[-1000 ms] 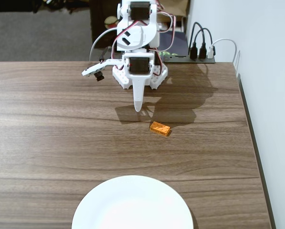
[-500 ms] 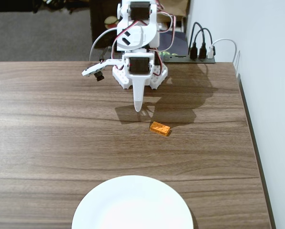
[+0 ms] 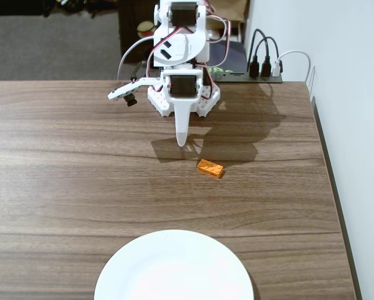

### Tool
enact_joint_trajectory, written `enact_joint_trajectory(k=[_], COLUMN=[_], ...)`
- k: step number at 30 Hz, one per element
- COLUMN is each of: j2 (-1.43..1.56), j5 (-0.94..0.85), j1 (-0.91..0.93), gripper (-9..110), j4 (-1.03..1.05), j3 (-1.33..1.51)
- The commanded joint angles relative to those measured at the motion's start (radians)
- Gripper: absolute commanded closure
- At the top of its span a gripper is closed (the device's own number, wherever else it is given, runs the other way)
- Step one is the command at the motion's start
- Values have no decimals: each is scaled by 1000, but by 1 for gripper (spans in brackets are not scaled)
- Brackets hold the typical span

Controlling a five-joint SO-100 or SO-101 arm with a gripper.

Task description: Grasp a lego block and put it on the plate.

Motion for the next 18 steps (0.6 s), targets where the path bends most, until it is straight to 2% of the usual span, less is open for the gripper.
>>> enact_joint_trajectory(k=[1, 18], j2=[-5, -31], j5=[-5, -12], j1=[-5, -12], gripper=[101, 101], j4=[3, -11], j3=[-2, -6])
